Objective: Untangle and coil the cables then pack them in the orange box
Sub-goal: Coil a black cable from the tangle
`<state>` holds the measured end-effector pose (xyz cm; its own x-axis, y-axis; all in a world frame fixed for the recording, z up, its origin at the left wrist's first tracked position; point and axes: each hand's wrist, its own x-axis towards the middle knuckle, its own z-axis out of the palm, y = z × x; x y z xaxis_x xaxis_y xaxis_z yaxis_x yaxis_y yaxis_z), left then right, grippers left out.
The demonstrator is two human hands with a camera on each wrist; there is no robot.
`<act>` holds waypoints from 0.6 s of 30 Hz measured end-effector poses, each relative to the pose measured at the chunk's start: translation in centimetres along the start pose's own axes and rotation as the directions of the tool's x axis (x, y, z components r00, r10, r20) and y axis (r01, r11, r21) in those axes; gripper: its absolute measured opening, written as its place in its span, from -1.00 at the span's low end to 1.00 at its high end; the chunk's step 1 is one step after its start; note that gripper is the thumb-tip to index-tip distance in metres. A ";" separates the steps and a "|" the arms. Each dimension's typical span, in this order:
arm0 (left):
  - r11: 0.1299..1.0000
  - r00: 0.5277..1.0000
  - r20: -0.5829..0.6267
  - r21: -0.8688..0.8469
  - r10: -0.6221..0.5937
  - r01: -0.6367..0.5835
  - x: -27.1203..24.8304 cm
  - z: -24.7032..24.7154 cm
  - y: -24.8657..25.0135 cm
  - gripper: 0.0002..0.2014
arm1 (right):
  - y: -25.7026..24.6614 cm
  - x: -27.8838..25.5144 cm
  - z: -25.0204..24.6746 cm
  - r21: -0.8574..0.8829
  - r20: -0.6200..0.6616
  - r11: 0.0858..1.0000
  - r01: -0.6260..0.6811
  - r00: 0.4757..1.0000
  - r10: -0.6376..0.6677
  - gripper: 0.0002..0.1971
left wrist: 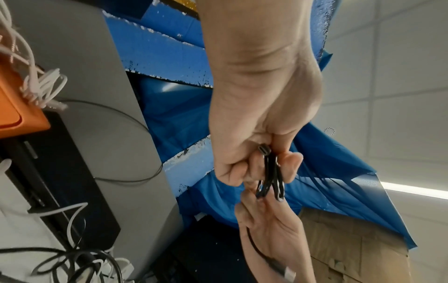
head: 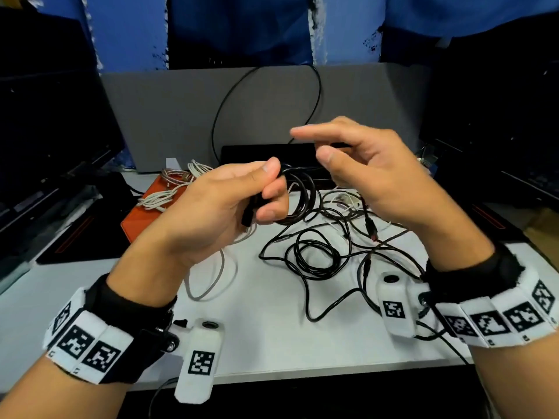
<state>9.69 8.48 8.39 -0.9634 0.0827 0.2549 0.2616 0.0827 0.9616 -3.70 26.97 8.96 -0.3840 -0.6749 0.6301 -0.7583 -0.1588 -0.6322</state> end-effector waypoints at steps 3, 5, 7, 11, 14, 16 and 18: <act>0.971 0.998 -0.056 -0.236 0.016 -0.028 0.6 0.4 -0.2 -0.65 | 0.7 0.2 1.9 0.023 -0.072 0.998 -0.056 0.996 0.058 -0.72; 0.940 0.993 -0.117 -0.335 0.029 -0.067 1.0 0.4 -0.6 -0.66 | 1.1 0.2 3.4 0.060 -0.093 0.993 -0.098 0.990 0.104 -0.76; 0.926 0.981 -0.191 -0.360 0.046 -0.113 1.4 0.4 -0.8 -0.66 | 1.7 0.0 4.6 -0.008 -0.039 0.987 -0.160 0.986 0.160 -0.80; 0.961 0.935 -0.335 -0.197 0.120 -0.194 1.5 0.5 -0.7 -0.64 | 1.9 -0.9 6.6 -0.284 0.216 0.922 -0.261 0.920 0.327 -0.78; 0.971 0.898 -0.389 0.195 0.206 -0.139 1.1 0.8 -0.6 -0.63 | 0.5 -1.2 7.1 -0.323 0.291 0.909 -0.262 0.887 0.359 -0.77; 0.851 0.876 -0.358 0.515 0.324 -0.104 1.0 1.1 -1.1 -0.65 | -0.5 -1.2 6.8 -0.333 0.299 0.913 -0.236 0.892 0.340 -0.67; 0.635 0.869 -0.268 0.769 0.416 -0.067 1.1 1.0 -1.9 -0.63 | -1.3 -1.2 6.1 -0.319 0.297 0.925 -0.207 0.905 0.305 -0.59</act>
<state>8.15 9.42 6.77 -0.7439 -0.1600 0.6489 0.2756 0.8111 0.5159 0.98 23.58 6.33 -0.4223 -0.8732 0.2433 -0.7901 0.2231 -0.5710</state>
